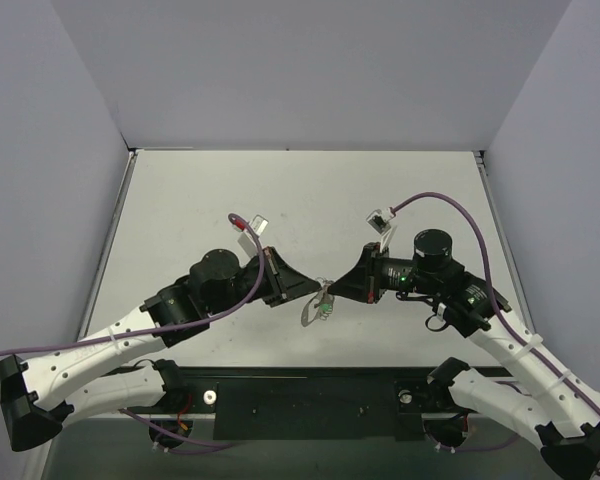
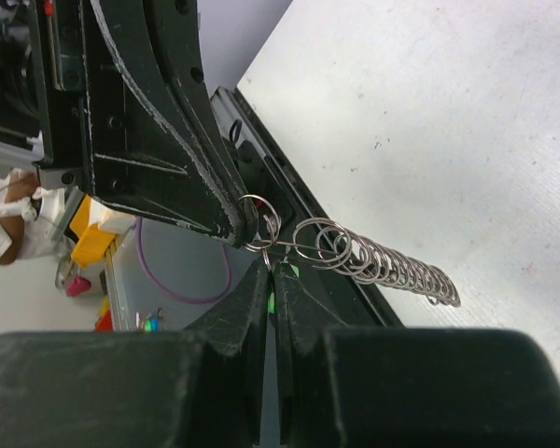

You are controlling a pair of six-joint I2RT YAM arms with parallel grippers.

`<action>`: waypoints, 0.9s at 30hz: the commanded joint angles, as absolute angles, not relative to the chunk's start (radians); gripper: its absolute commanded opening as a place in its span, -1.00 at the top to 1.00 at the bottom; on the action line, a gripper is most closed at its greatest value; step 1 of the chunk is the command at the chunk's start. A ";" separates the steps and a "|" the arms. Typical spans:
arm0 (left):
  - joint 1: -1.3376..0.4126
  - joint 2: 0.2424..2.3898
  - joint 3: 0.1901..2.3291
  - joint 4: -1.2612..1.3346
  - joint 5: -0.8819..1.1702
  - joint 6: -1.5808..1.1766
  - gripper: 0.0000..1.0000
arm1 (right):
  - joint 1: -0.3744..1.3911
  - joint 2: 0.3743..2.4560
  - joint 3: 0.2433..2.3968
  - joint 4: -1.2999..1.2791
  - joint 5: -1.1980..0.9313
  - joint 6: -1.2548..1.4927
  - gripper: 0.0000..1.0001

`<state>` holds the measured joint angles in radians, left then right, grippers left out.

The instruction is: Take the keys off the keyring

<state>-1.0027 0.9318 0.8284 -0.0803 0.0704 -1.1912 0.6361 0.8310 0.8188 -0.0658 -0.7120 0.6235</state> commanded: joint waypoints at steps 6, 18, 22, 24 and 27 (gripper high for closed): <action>-1.008 0.939 0.948 -0.097 0.245 -1.128 1.00 | 0.692 0.857 0.884 -0.201 -0.821 0.483 1.00; -1.006 1.022 0.989 -0.152 0.428 -1.055 1.00 | 0.735 0.870 0.908 -0.255 -0.847 0.439 1.00; -1.006 1.020 0.988 -0.153 0.433 -1.057 1.00 | 0.735 0.862 0.917 -0.271 -0.838 0.433 0.92; -1.006 1.014 0.991 -0.153 0.428 -1.057 1.00 | 0.733 0.858 0.928 -0.290 -0.828 0.430 0.66; -1.006 1.008 0.994 -0.155 0.420 -1.058 1.00 | 0.732 0.848 0.951 -0.319 -0.808 0.423 0.28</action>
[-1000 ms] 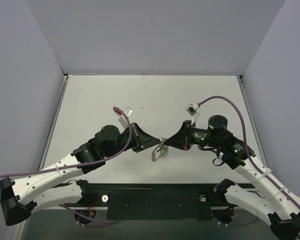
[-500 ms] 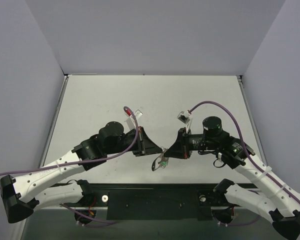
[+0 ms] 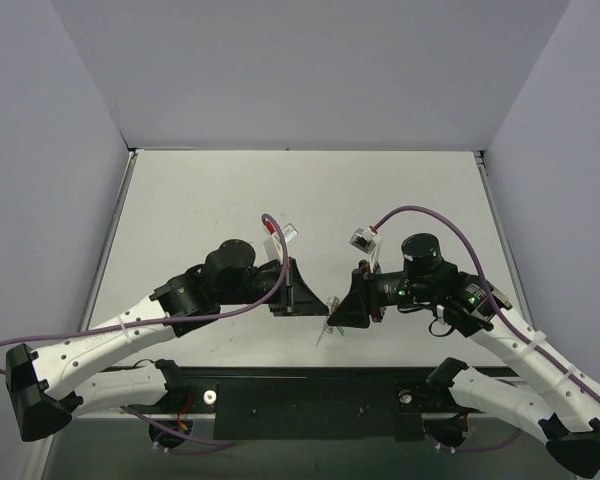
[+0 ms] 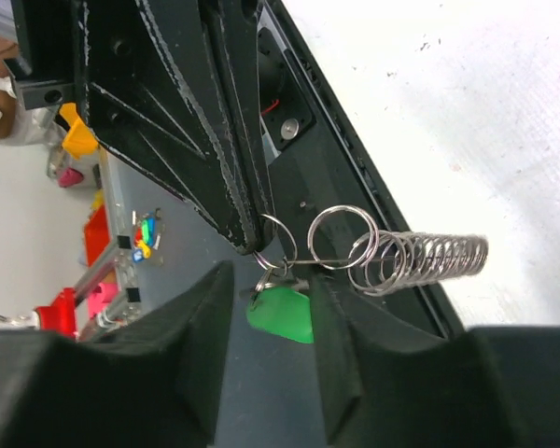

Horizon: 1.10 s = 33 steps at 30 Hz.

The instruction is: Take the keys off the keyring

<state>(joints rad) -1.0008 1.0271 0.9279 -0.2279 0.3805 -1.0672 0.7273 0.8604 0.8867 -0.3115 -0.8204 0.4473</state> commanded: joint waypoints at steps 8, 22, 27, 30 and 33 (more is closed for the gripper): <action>-1.006 1.003 1.002 -0.120 0.387 -1.069 1.00 | 0.730 0.758 1.015 -0.402 -0.706 0.439 -0.19; -1.006 0.936 0.882 0.156 0.109 -1.218 1.00 | 0.733 0.497 0.850 -0.115 -0.324 0.704 0.11; -1.006 0.925 0.871 0.181 0.048 -1.258 1.00 | 0.758 0.457 0.761 0.040 -0.216 0.744 0.18; -1.006 0.923 0.873 0.193 0.019 -1.281 1.00 | 0.793 0.483 0.772 0.060 -0.193 0.706 0.17; -1.008 0.933 0.880 0.186 0.014 -1.295 1.00 | 0.827 0.537 0.810 0.060 -0.186 0.651 0.17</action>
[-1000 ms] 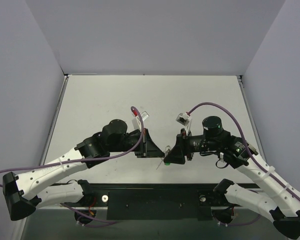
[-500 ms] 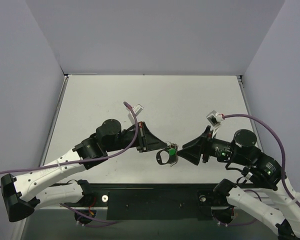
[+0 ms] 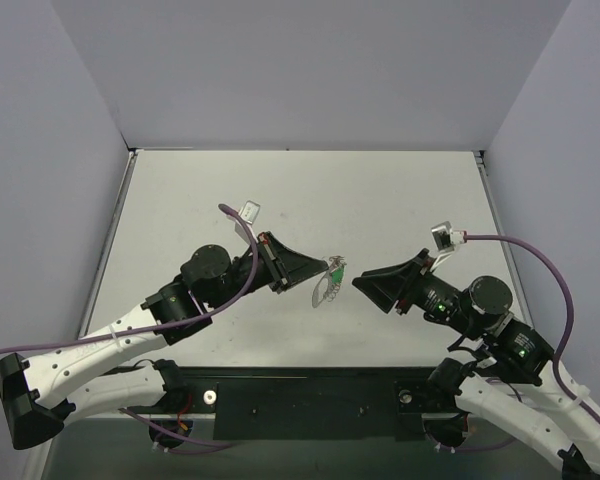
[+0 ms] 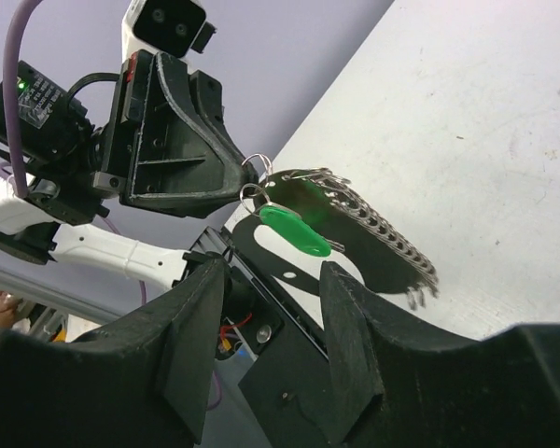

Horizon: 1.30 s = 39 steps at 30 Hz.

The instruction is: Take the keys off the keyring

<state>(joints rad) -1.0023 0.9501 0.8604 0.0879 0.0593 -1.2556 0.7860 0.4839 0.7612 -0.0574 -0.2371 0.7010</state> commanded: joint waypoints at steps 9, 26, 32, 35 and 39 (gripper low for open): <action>-1.006 0.953 0.896 0.195 0.017 -1.305 1.00 | 0.877 0.647 0.876 0.060 -0.183 0.587 0.19; -1.009 0.939 0.899 0.195 0.028 -1.308 1.00 | 0.877 0.703 0.864 0.140 -0.192 0.615 0.27; -1.008 0.931 0.902 0.196 0.029 -1.307 1.00 | 0.877 0.726 0.851 0.161 -0.195 0.624 0.35; -1.008 0.925 0.897 0.196 0.025 -1.305 1.00 | 0.877 0.726 0.850 0.161 -0.193 0.627 0.48; -1.008 0.920 0.894 0.193 0.020 -1.304 1.00 | 0.876 0.724 0.848 0.158 -0.193 0.629 0.88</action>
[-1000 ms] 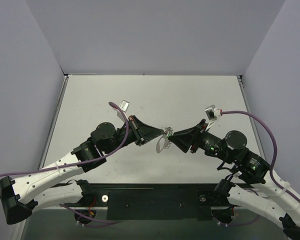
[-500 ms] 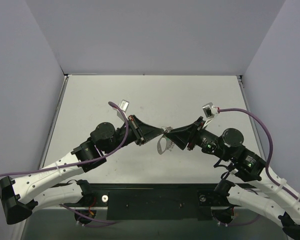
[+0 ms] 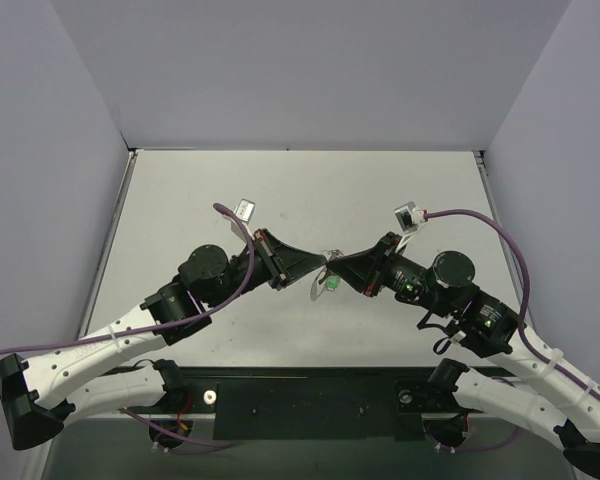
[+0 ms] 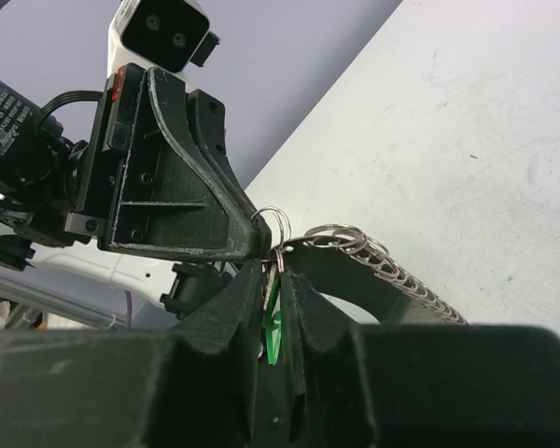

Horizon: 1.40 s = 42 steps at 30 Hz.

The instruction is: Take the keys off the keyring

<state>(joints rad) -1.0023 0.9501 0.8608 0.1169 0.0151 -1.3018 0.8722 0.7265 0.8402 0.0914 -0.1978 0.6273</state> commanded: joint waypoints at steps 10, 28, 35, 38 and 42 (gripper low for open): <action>-1.009 0.928 0.926 0.170 0.058 -1.264 1.00 | 0.877 0.718 0.859 0.103 -0.224 0.618 1.00; -1.009 0.951 1.095 -0.153 0.205 -1.098 1.00 | 0.743 0.761 1.022 -0.256 -0.587 0.508 1.00; -1.009 0.994 1.146 -0.209 0.267 -1.071 1.00 | 0.732 0.778 1.057 -0.333 -0.644 0.457 1.00; -1.009 0.997 1.146 -0.192 0.278 -1.075 1.00 | 0.732 0.784 1.058 -0.342 -0.666 0.453 1.00; -1.009 1.002 1.150 -0.189 0.299 -1.074 1.00 | 0.732 0.788 1.061 -0.353 -0.689 0.446 1.00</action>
<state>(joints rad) -1.0119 1.0111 1.0801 -0.2455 0.2665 -1.0893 0.7383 0.7792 1.0252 -0.3058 -0.6369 0.4747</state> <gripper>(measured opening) 0.062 0.021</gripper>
